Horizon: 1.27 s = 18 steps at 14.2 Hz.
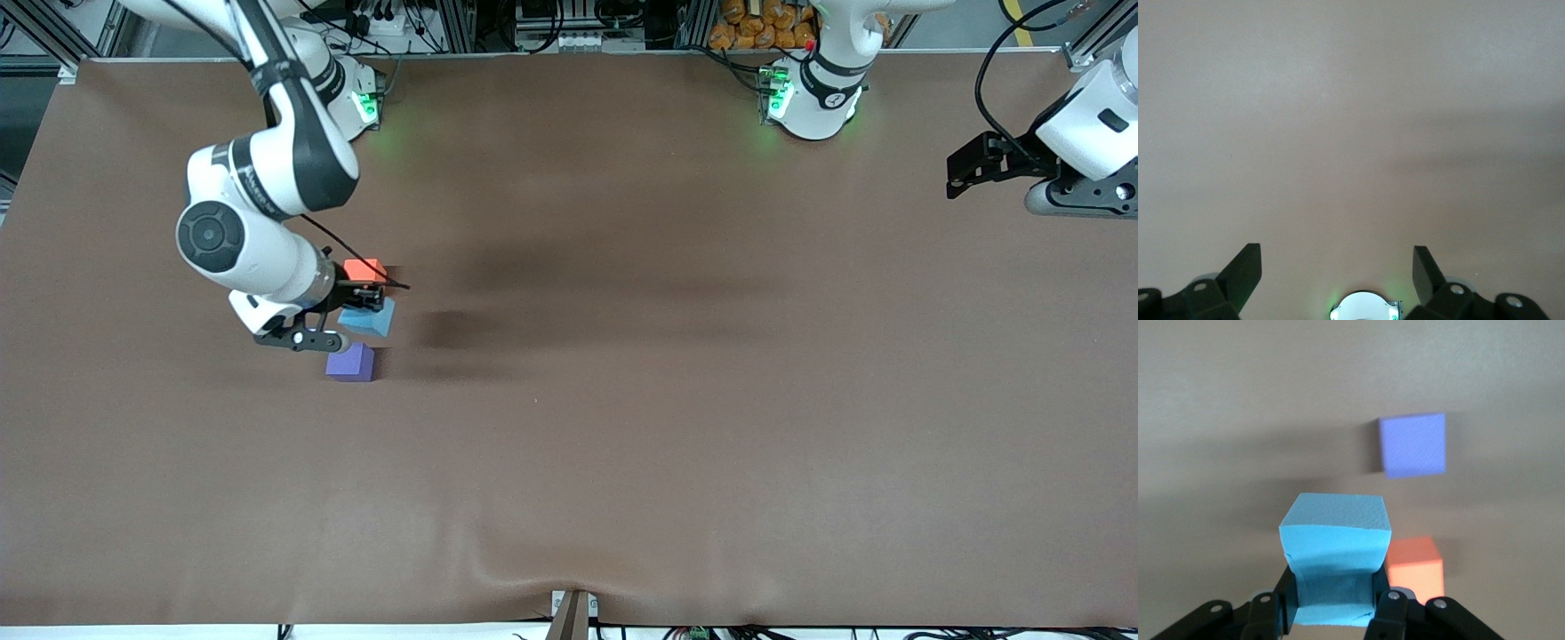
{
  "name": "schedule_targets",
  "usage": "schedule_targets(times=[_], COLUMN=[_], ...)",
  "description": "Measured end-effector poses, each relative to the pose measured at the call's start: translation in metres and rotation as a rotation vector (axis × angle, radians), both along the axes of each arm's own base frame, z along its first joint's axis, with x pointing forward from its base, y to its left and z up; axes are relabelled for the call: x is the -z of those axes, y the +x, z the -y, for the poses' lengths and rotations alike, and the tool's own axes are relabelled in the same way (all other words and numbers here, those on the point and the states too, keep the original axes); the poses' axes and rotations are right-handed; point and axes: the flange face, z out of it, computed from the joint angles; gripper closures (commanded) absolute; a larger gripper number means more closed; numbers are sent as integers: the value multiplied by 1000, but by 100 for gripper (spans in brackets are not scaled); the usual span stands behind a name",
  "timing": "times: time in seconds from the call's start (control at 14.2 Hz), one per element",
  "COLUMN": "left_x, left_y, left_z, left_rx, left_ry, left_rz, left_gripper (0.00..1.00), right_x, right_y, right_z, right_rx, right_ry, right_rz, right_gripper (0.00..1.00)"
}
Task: Place blue block between orange and purple blocks
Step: 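Carry the blue cube with the right gripper toward the orange cube, then lower the blue cube between the orange and purple cubes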
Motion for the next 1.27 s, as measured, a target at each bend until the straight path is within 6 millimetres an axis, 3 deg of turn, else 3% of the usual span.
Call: schedule_targets(times=[0.21,0.49,0.78,0.99,1.27], left_x=[-2,-2,-1,-8,-9], left_y=[2,6,14,16,16], left_z=[3,7,12,14,15], left_rx=[-51,-68,-36,72,69], left_ry=[3,2,-7,-16,-16], left_rz=[23,49,64,78,80], left_gripper=[0,0,0,0,0], right_x=[37,47,61,71,89], right_y=[-11,-16,-21,-23,-26], right_z=[29,36,58,59,59], right_rx=[-29,-60,-89,-90,-90], right_ry=[3,6,11,9,3], right_rz=[6,-6,-22,-13,-21], right_gripper=[100,100,100,100,100])
